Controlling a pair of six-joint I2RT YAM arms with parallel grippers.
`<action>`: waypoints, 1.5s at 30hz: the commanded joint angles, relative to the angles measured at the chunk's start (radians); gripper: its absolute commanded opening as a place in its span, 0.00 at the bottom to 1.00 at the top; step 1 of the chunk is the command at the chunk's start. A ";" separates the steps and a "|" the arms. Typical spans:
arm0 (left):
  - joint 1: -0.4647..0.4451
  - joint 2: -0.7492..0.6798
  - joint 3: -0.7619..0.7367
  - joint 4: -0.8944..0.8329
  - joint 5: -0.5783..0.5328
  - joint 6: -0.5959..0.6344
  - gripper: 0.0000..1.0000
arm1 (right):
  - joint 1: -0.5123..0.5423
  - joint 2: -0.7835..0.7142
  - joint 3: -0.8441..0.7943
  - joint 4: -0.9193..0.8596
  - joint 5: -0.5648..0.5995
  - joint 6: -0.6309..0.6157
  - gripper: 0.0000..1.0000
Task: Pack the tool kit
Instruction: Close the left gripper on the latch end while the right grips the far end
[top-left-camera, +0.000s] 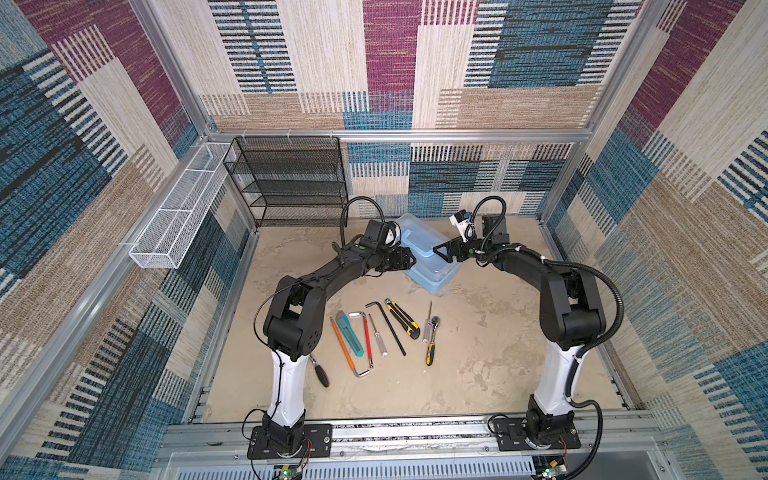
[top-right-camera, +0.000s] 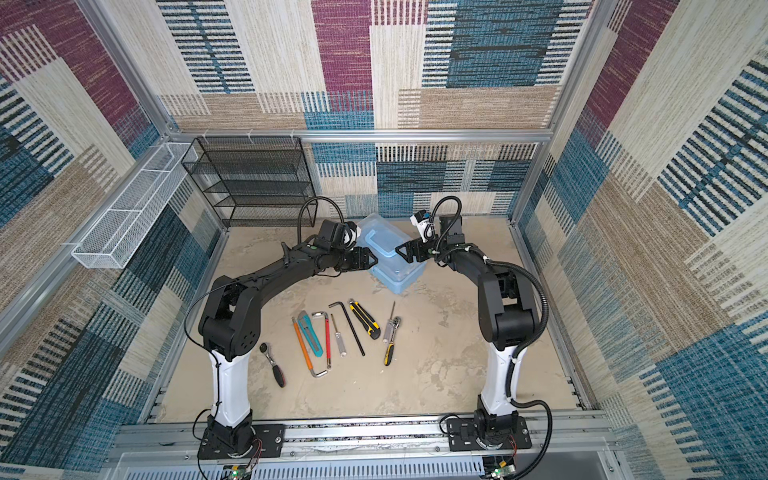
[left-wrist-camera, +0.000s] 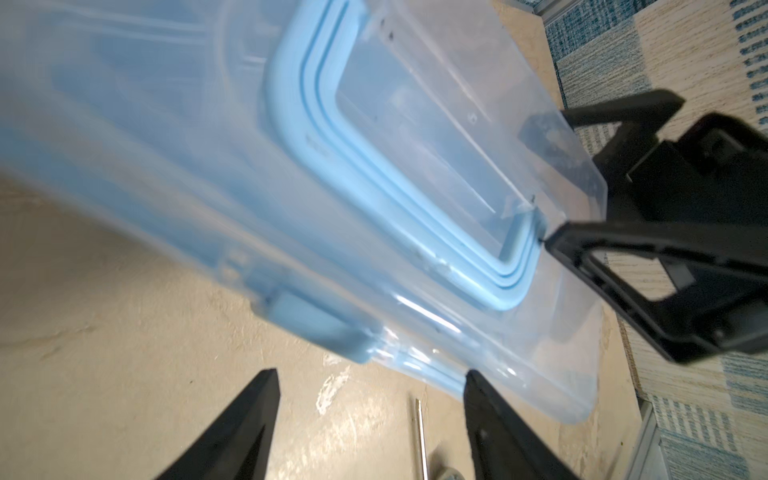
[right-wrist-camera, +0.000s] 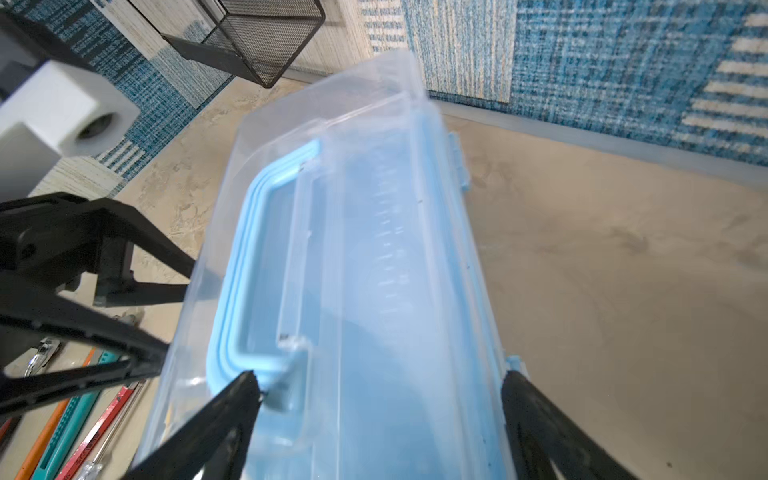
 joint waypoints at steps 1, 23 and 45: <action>-0.001 0.019 0.028 0.007 0.027 0.005 0.73 | 0.004 -0.068 -0.073 0.031 -0.015 0.052 0.92; 0.016 -0.048 -0.008 0.036 0.071 -0.039 0.74 | 0.017 -0.178 -0.038 -0.058 0.340 0.145 0.98; 0.033 -0.057 -0.058 -0.059 0.005 -0.073 0.75 | 0.137 0.095 0.303 -0.303 0.566 0.058 0.96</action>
